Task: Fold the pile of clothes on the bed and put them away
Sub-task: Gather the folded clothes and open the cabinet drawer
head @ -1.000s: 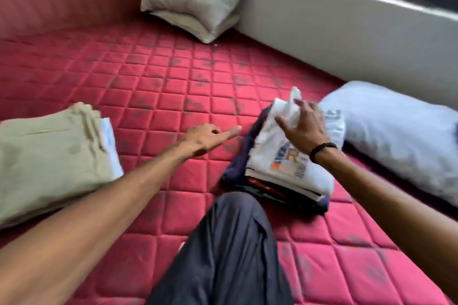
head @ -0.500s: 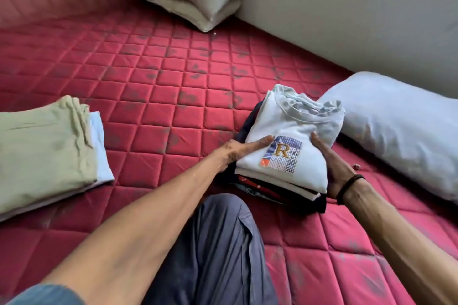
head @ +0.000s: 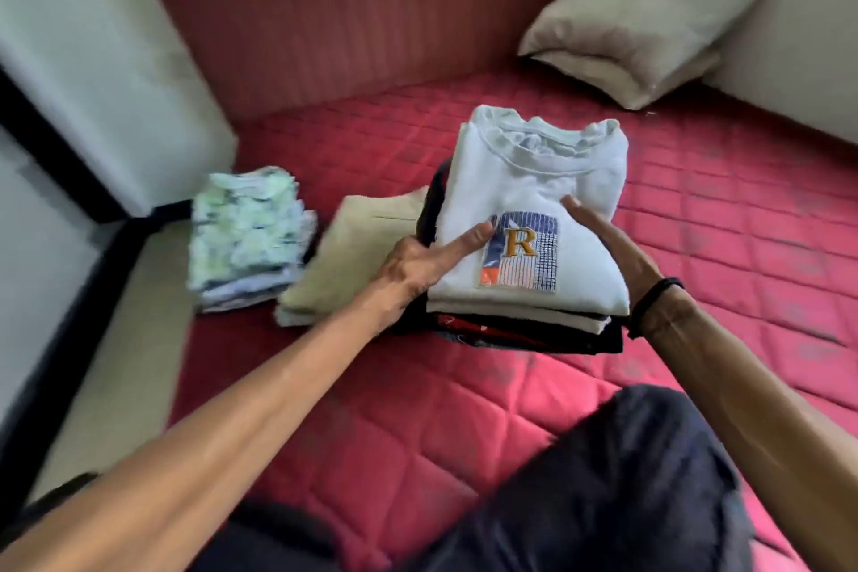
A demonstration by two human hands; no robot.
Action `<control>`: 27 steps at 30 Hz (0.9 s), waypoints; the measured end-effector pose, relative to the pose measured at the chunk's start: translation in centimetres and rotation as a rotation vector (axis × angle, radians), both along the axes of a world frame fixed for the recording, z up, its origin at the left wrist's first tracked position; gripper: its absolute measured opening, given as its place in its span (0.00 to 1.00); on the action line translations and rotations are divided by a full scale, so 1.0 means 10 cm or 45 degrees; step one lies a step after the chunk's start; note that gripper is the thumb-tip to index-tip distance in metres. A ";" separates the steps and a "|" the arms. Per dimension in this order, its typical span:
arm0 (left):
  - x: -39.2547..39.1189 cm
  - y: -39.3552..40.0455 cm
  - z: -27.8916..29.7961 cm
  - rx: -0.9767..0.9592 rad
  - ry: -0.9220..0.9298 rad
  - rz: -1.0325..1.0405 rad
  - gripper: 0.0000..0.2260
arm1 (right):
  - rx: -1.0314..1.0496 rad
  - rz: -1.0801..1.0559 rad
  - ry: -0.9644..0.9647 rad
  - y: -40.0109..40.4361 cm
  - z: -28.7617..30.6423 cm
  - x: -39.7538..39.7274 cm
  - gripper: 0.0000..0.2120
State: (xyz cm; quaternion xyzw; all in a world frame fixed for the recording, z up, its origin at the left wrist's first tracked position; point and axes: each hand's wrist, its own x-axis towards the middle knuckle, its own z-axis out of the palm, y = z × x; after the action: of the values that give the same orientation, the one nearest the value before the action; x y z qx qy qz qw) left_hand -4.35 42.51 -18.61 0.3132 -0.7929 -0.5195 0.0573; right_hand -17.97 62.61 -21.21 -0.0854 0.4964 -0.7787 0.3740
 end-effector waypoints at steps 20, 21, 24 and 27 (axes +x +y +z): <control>2.09 -0.66 -1.73 0.603 0.215 1.248 0.70 | 1.025 1.337 0.462 -3.33 -0.61 1.27 0.33; 2.04 -0.65 -1.71 0.629 0.219 1.207 0.76 | 1.063 1.372 0.481 -3.32 -0.55 1.22 0.34; 1.88 -0.62 -1.52 0.725 0.185 1.078 0.86 | 1.280 1.312 0.815 -3.37 -0.25 1.19 0.47; 1.91 -0.55 -1.44 0.757 0.104 0.897 0.74 | 1.488 1.143 1.663 -3.19 0.13 1.37 0.29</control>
State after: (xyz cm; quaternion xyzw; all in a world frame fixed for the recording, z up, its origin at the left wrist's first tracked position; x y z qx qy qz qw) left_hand 14.71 37.05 -32.97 0.5458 -0.4519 -0.6850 0.1694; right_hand -4.30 30.70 -19.96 -0.4812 0.8338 0.0037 0.2705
